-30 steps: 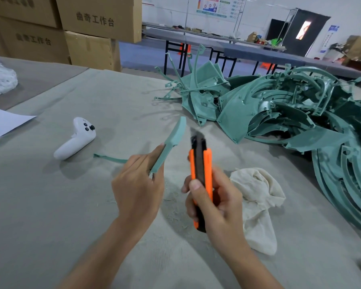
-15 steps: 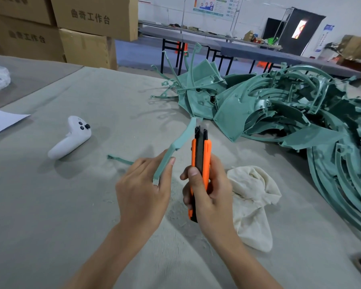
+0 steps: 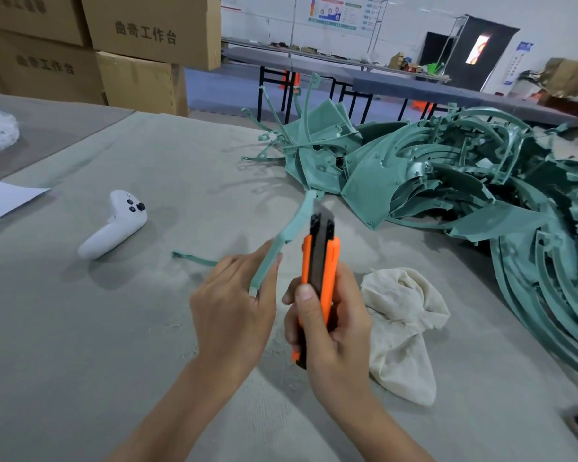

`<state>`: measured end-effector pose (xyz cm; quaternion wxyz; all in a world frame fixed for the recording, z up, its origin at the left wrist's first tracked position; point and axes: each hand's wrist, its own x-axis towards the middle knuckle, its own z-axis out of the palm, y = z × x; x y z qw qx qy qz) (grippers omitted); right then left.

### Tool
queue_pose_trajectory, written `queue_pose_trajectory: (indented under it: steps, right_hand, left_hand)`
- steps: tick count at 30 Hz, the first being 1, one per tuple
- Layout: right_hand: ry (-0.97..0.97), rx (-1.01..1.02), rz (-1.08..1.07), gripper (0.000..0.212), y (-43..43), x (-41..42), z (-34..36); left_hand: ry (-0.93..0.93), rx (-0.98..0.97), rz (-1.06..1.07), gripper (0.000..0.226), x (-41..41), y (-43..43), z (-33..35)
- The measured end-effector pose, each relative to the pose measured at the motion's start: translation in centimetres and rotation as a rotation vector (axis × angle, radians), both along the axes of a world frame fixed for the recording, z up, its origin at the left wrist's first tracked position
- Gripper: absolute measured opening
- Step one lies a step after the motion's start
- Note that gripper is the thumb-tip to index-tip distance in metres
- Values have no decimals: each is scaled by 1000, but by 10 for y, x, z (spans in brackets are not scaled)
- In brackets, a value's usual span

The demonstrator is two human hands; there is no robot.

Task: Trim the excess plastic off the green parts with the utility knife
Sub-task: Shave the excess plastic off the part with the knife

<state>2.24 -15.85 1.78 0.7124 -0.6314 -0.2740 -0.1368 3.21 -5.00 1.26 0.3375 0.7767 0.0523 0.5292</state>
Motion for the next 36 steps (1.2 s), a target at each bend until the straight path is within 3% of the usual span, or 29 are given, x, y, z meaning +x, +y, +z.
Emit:
queue_pose_trajectory:
  steps: [4, 7, 10, 14, 18, 20, 23, 27, 32, 36]
  right_hand:
    - [38, -4, -12, 6, -1, 2, -2]
    - [-15, -35, 25, 26, 0, -4, -5]
    - [-114, -81, 61, 26, -2, -6, -3]
    - [-155, -112, 96, 31, -5, -12, -1]
    - [126, 107, 86, 11, -13, -1, 8]
    - [254, 175, 2, 16, -24, 16, 11]
    - [391, 214, -81, 19, -40, 36, 11]
    - [427, 151, -25, 38, -53, 48, 10]
    - [403, -29, 200, 35, -53, 45, 9]
    - [467, -144, 194, 30, -54, 47, 10]
  left_hand:
    - [-3, -3, -25, 9, -3, -6, 5]
    - [-18, -44, -28, 11, -3, -2, 5]
    - [-16, 125, -20, 19, -2, 5, -1]
    - [25, 59, -43, 9, -3, 8, 1]
    - [70, 15, 73, 12, -6, 14, 15]
    - [120, -95, 19, 10, -11, 23, 27]
    - [160, -252, -81, 28, -20, 36, 49]
    - [469, -190, -266, 39, -26, 57, 86]
    - [915, -71, -480, 32, -13, 64, 98]
    - [917, -168, -534, 29, -4, 61, 87]
